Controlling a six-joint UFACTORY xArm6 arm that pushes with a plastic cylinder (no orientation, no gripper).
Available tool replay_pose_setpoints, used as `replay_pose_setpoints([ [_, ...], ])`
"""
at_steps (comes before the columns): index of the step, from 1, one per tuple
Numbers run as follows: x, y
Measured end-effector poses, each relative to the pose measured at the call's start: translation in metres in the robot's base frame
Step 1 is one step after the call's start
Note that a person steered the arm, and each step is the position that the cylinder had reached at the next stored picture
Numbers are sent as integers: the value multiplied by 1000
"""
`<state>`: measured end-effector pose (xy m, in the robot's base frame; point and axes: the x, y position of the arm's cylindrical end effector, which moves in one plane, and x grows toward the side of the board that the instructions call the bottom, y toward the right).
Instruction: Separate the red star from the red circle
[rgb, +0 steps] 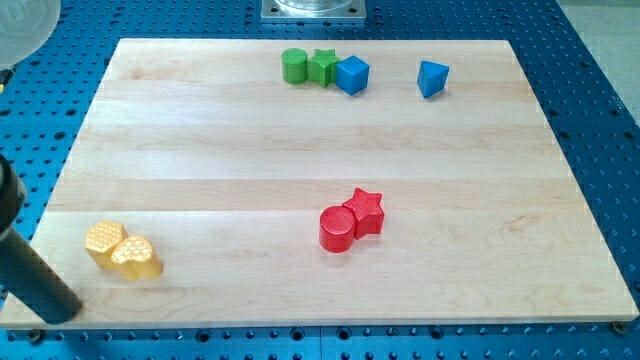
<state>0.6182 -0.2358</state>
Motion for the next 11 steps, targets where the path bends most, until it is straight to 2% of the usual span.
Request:
replay_pose_setpoints([
  [1,-7,68],
  [2,-30,77],
  [3,-51,23],
  [4,-46,53],
  [5,-100,127],
  [6,-93,186],
  [7,-49,217],
  [8,-56,293],
  [9,-123,309],
  [10,-171,296],
  [11,-105,348],
])
